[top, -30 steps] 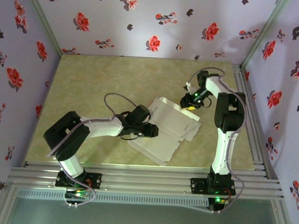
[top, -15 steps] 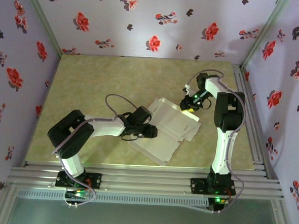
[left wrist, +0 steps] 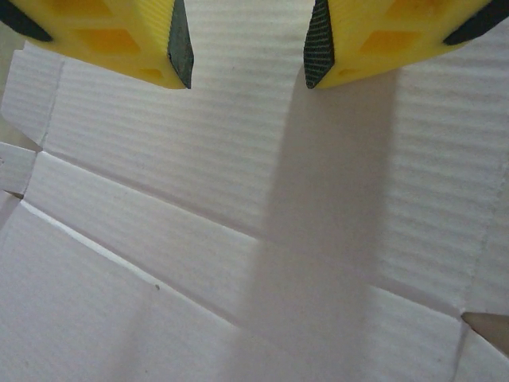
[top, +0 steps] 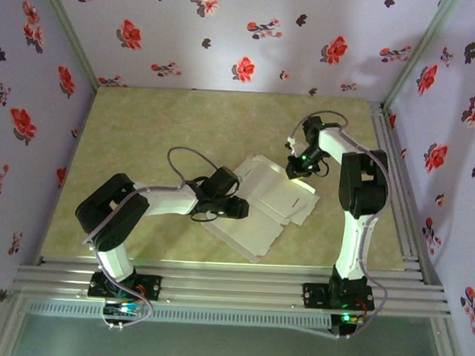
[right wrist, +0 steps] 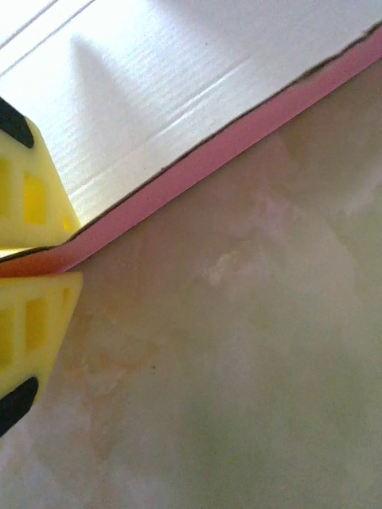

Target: Fold the paper box

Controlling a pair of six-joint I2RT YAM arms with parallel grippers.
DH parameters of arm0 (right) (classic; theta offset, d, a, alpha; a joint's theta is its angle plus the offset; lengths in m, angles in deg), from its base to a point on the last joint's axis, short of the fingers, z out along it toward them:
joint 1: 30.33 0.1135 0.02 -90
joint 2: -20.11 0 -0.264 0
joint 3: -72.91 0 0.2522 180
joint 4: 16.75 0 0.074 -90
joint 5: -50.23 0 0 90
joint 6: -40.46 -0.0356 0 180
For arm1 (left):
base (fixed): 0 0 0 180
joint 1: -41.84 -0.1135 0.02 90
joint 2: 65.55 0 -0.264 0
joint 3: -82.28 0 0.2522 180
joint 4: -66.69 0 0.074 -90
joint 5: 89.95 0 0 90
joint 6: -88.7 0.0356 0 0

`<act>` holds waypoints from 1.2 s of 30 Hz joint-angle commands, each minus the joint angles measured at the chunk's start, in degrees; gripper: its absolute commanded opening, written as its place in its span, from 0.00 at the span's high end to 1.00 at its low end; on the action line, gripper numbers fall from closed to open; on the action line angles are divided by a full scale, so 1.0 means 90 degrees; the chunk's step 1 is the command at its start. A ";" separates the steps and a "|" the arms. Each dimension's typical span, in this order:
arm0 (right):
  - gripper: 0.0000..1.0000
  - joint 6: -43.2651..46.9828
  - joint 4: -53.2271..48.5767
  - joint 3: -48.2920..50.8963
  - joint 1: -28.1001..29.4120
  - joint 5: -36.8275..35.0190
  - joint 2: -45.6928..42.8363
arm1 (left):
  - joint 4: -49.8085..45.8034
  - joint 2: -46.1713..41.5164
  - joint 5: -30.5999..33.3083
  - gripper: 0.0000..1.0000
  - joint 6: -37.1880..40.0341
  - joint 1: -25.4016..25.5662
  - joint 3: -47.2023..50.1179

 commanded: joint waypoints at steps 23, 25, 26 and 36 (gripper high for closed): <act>1.00 -0.0712 0.1381 0.1644 0.2885 -0.6047 -0.2062 | -0.0690 -0.2105 -0.1365 0.54 0.1286 -0.2310 -0.0148; 1.00 -0.0610 0.1339 0.1620 0.3157 -0.6573 -0.2025 | -0.0606 -0.2212 -0.1414 0.54 0.1310 -0.2456 -0.0057; 1.00 -0.0521 0.1412 0.1657 0.3316 -0.6865 -0.2022 | -0.0534 -0.2263 -0.1439 0.54 0.1324 -0.2531 -0.0010; 1.00 0.0598 0.2799 0.2202 0.4474 -0.9556 -0.1932 | -0.0196 -0.2243 -0.1741 0.54 0.1461 -0.3249 0.0097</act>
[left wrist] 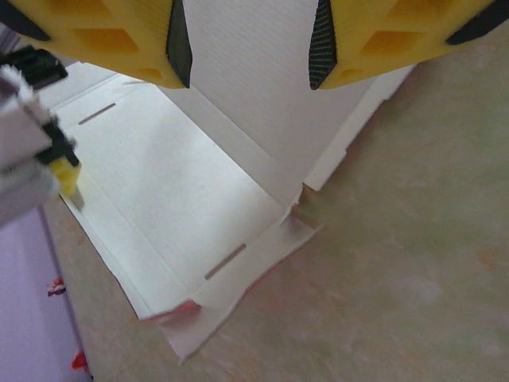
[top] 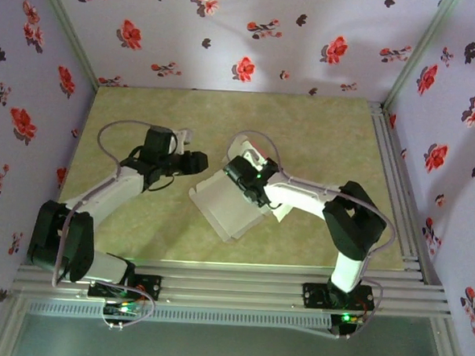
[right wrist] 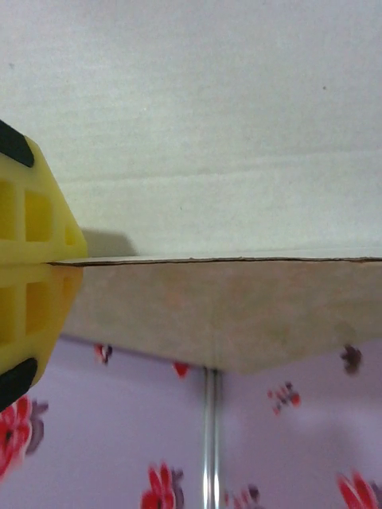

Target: Fold the paper box

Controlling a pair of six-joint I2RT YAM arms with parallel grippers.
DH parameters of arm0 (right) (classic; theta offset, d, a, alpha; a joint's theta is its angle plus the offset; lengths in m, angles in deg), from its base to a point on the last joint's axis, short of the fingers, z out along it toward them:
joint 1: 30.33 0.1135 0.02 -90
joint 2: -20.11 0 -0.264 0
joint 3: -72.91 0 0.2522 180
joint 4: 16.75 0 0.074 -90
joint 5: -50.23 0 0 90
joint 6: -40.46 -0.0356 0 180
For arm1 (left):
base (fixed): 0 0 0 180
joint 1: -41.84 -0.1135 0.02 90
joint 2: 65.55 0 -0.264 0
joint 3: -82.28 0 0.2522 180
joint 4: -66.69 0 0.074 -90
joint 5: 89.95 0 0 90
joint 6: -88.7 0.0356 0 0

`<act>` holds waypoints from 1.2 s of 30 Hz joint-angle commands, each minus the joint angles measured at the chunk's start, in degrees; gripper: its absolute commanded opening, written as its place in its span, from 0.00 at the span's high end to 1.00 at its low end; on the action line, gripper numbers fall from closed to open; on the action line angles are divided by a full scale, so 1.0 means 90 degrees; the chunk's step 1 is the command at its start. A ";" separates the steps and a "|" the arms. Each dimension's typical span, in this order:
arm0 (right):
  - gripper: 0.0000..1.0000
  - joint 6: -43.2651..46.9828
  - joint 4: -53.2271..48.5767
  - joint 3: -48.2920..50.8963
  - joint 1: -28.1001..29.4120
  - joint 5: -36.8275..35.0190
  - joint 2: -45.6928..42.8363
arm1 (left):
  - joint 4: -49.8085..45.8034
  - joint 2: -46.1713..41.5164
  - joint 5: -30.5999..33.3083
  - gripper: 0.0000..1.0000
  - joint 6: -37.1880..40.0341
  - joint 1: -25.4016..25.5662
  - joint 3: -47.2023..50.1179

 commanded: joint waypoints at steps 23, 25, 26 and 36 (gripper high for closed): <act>1.00 0.6263 0.9275 0.1747 0.1132 -0.2133 0.1623 | 0.2259 0.0729 -0.1327 0.56 0.0938 -0.1233 0.0334; 1.00 0.6204 0.9238 0.1785 0.1263 -0.2017 0.1660 | 0.2201 0.0721 -0.1327 0.56 0.0997 -0.1263 0.0345; 1.00 0.6063 0.9040 0.1787 0.1312 -0.1971 0.1624 | 0.2174 0.0726 -0.1313 0.56 0.1031 -0.1271 0.0354; 1.00 0.5216 0.8156 0.2079 0.1552 -0.1675 0.0987 | 0.2285 0.0941 -0.1161 0.55 0.1073 -0.1290 0.0554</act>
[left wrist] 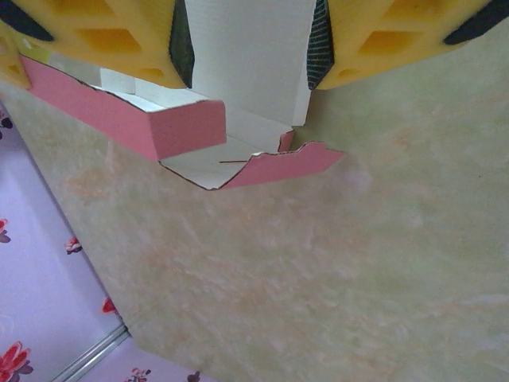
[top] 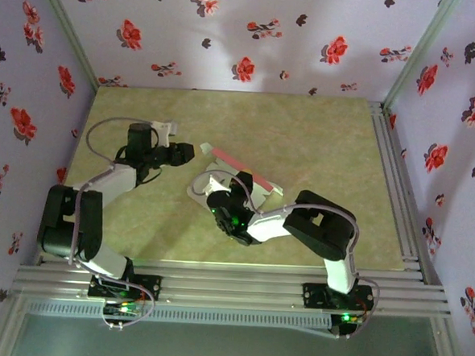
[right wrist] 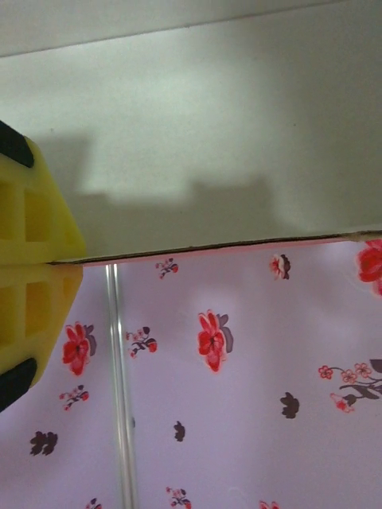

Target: Fold the paper box

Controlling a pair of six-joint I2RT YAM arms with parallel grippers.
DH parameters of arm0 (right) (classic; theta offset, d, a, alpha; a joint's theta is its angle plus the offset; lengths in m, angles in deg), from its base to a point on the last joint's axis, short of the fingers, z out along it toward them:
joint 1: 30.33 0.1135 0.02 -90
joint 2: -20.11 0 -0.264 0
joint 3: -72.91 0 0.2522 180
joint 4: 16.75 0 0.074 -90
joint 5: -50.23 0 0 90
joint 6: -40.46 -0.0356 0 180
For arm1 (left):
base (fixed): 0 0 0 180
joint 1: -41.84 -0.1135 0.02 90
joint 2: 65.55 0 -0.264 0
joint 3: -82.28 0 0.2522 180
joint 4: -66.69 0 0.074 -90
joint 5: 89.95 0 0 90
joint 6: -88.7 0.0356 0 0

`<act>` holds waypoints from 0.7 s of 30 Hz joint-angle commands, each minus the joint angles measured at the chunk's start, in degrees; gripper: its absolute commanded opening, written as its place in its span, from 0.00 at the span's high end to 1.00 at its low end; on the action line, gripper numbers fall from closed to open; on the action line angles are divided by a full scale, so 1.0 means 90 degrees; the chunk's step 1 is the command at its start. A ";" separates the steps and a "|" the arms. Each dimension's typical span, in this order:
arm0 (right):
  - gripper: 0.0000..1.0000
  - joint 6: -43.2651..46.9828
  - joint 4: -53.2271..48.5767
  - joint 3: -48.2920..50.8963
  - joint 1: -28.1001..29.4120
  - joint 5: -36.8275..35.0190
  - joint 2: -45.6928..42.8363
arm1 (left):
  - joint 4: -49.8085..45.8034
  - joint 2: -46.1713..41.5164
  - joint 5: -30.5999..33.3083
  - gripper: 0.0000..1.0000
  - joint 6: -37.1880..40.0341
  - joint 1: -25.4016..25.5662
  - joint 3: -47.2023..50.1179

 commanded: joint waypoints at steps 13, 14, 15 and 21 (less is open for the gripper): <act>1.00 -0.1463 -0.1836 0.0376 -0.0019 0.0897 -0.1064 | 0.0233 -0.0082 -0.0024 0.55 0.0091 -0.0296 0.0346; 1.00 -0.1636 -0.2098 0.0338 -0.0031 0.0956 -0.1173 | 0.0250 -0.0068 -0.0024 0.56 0.0077 -0.0296 0.0347; 1.00 -0.1809 -0.2342 0.0294 -0.0072 0.1000 -0.1274 | 0.0276 -0.0063 -0.0034 0.56 0.0055 -0.0296 0.0347; 1.00 -0.3047 -0.4350 -0.0270 -0.0468 0.1556 -0.1677 | 0.0414 -0.0069 -0.0160 0.56 -0.0092 -0.0296 0.0347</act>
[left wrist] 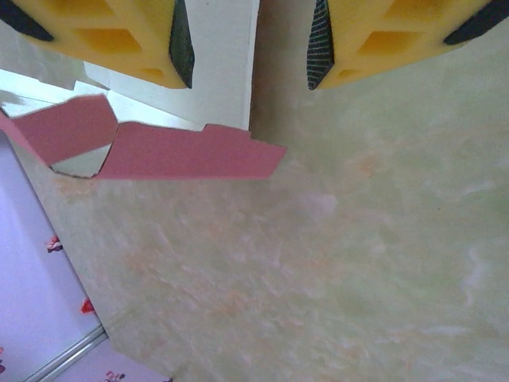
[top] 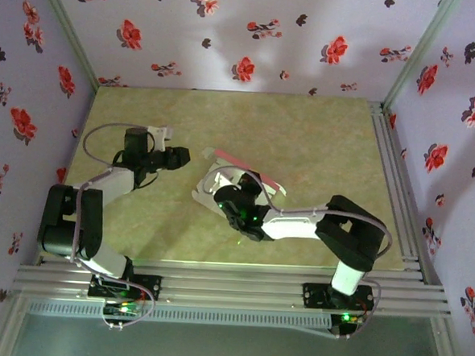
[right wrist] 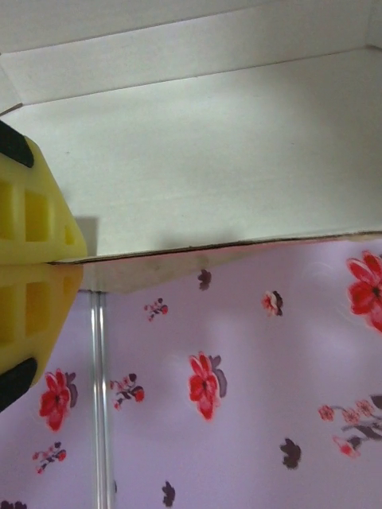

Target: Fold the paper box

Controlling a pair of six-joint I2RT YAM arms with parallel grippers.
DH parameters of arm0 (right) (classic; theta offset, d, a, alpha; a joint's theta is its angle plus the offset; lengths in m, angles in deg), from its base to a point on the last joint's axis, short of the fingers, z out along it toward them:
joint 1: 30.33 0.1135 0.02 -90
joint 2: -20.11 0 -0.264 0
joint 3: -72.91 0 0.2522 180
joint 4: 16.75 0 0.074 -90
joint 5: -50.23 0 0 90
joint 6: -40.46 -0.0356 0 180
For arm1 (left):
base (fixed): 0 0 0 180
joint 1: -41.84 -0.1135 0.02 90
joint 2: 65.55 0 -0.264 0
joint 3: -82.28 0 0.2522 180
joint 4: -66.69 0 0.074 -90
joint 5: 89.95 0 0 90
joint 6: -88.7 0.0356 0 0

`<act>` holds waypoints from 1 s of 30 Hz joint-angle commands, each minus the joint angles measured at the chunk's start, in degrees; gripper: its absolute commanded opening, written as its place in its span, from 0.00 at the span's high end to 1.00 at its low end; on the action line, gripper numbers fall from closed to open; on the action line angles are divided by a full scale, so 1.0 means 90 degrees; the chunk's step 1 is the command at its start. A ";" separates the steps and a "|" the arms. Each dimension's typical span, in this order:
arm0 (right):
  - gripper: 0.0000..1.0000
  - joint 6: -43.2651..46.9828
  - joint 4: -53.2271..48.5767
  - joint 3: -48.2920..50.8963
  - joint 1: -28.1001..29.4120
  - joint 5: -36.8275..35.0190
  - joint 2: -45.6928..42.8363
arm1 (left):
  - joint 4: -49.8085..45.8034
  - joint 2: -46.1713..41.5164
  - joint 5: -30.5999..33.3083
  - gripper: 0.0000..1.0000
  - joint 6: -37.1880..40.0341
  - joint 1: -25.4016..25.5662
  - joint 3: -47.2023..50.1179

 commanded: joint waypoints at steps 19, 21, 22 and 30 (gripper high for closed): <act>1.00 -0.2601 -0.5502 -0.2197 -0.1099 0.2552 -0.0648 | 0.0278 -0.0107 -0.0281 0.56 -0.0172 -0.0053 0.0083; 1.00 -0.2352 -0.5200 -0.2065 -0.0994 0.1943 -0.0482 | 0.0278 -0.0123 -0.0276 0.56 -0.0172 -0.0053 0.0095; 1.00 -0.2247 -0.5101 -0.2025 -0.0954 0.1742 -0.0404 | 0.0274 -0.0131 -0.0276 0.56 -0.0172 -0.0053 0.0105; 1.00 -0.1584 -0.4168 -0.1802 -0.0614 0.0713 0.0051 | 0.0197 -0.0142 -0.0266 0.56 -0.0143 -0.0053 0.0095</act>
